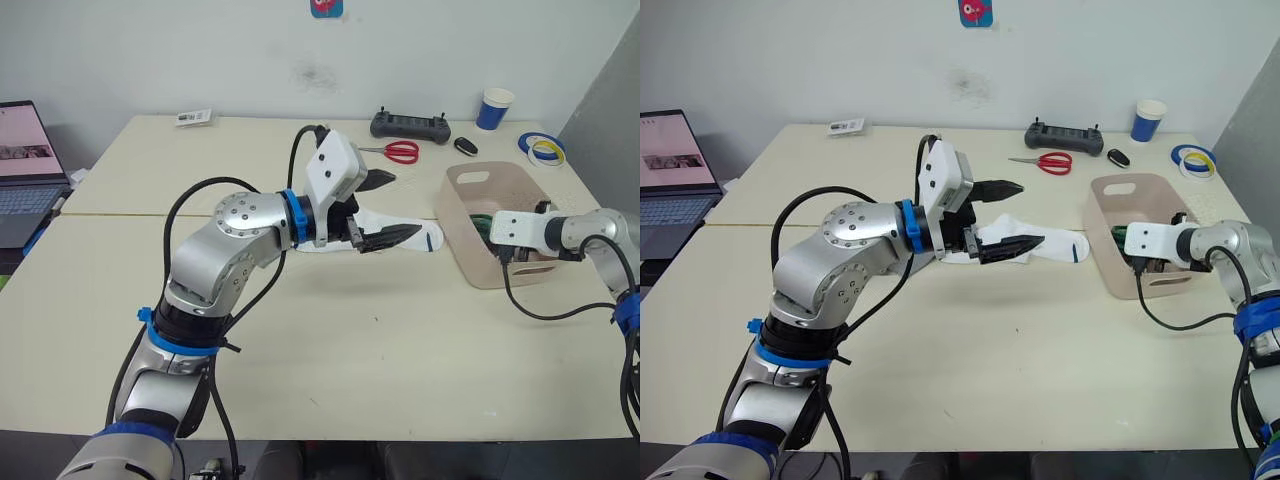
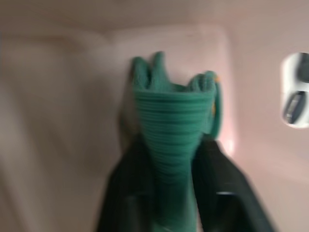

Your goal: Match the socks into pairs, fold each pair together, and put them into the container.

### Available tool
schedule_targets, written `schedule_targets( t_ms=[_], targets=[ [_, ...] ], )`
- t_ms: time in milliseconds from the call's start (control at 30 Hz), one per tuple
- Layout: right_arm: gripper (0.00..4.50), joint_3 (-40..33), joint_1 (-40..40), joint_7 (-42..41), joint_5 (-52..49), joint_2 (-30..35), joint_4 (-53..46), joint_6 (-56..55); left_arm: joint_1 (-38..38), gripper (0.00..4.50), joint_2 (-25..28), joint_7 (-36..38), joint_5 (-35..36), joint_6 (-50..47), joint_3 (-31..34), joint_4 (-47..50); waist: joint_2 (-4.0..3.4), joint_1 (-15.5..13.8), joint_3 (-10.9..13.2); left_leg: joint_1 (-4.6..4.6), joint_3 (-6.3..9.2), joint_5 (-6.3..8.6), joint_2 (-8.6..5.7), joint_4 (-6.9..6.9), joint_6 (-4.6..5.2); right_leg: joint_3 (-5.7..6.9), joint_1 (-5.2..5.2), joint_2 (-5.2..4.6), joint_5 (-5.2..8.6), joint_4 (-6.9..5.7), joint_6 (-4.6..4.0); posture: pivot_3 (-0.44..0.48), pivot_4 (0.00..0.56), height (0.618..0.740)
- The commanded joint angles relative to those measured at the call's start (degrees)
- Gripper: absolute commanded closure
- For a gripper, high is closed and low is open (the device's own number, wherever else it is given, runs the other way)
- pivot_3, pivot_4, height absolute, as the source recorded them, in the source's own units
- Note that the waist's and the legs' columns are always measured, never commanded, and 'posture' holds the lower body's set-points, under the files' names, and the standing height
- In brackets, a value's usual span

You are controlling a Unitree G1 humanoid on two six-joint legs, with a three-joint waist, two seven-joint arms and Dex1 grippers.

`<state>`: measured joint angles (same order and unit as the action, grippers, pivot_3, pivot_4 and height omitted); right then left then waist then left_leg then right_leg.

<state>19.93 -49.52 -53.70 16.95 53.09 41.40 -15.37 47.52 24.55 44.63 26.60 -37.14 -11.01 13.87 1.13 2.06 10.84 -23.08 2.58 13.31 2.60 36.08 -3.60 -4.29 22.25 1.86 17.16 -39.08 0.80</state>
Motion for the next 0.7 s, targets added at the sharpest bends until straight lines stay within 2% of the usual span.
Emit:
schedule_targets(
  t_ms=[33,167,233,533,700],
  targets=[
    [1.93,-2.96,-2.49,-2.99,-1.71,0.61,-1.48,0.61,0.22,0.0,-0.12,0.64,-0.59,0.77,-0.08,1.34,0.0,-0.01,0.0,0.01,0.0,0.0,0.0,0.01,0.0,0.0,-0.01,0.0,0.0,-0.01,0.0,0.0,0.15,0.74],
    [0.56,-3.74,-4.44,-5.33,-1.91,0.61,-1.31,1.27,0.4,0.0,-0.34,1.12,-0.95,1.0,-0.19,0.88,0.0,-0.02,0.0,0.06,-0.01,0.0,0.0,0.02,0.0,-0.01,-0.05,0.0,0.0,-0.04,0.0,0.0,0.15,0.74],
    [0.03,-4.02,-5.78,-6.94,-2.2,0.83,-1.27,1.78,0.54,0.0,-0.51,1.44,-1.17,1.08,-0.15,0.62,0.0,-0.01,0.0,0.06,-0.01,0.0,0.0,0.02,0.0,0.0,-0.05,0.0,0.0,-0.05,-0.01,0.0,0.15,0.74],
    [0.03,-5.7,-13.83,-17.29,-4.02,2.54,-0.73,6.47,0.5,0.0,-0.64,2.47,-1.94,1.46,-0.07,0.24,-0.01,-0.06,0.0,0.07,0.01,0.0,0.0,0.02,0.0,0.02,-0.06,-0.01,-0.01,-0.05,-0.01,0.0,0.15,0.74],
    [0.03,-7.83,-17.62,-17.01,-4.47,2.92,-0.51,9.41,0.2,0.0,-0.51,2.53,-2.18,1.52,0.43,-0.03,-0.01,-0.16,0.0,0.07,0.05,0.0,0.0,0.03,0.0,0.05,-0.07,-0.02,-0.01,-0.05,-0.01,0.0,0.15,0.74]
  ],
)
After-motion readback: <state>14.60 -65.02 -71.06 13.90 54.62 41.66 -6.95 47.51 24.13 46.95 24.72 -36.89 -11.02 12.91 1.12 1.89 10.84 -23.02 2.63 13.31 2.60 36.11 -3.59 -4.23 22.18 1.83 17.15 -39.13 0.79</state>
